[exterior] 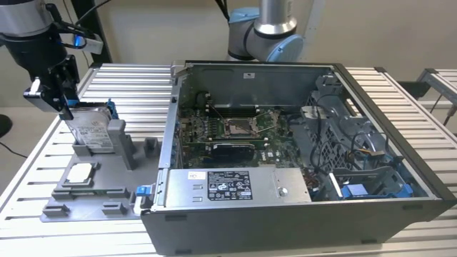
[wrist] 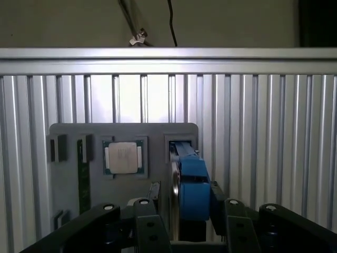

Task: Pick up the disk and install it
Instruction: 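Pick up the disk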

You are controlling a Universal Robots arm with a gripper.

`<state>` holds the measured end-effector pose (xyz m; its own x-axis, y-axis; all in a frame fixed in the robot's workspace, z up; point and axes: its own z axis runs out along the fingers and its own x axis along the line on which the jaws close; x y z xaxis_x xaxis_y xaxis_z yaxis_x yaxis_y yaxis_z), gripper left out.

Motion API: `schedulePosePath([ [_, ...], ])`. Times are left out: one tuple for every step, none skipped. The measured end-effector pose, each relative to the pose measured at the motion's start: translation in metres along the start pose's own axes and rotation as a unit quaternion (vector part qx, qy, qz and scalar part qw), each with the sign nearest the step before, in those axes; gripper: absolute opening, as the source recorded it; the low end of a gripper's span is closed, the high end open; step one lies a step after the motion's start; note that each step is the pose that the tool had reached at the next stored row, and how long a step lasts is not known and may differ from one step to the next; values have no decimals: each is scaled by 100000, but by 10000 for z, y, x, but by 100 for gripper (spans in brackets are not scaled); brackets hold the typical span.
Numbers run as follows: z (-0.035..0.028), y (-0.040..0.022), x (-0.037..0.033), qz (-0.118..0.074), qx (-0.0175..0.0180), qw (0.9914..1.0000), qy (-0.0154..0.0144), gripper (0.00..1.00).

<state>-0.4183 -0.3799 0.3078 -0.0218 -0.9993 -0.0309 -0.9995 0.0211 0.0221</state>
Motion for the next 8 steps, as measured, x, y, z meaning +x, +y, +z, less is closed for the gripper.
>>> schedulePosePath([
  [18,0,1,0,1,100000,0,100],
  [36,0,0,9,9,100000,-3,100],
  [55,-1,1,7,16,100000,-2,100],
  [73,-1,2,4,19,100000,-2,100],
  [91,-1,2,5,16,100000,0,100],
  [110,-2,3,5,14,100000,3,100],
  [127,-2,4,5,18,100000,1,100],
  [146,-3,4,2,21,100000,0,100],
])
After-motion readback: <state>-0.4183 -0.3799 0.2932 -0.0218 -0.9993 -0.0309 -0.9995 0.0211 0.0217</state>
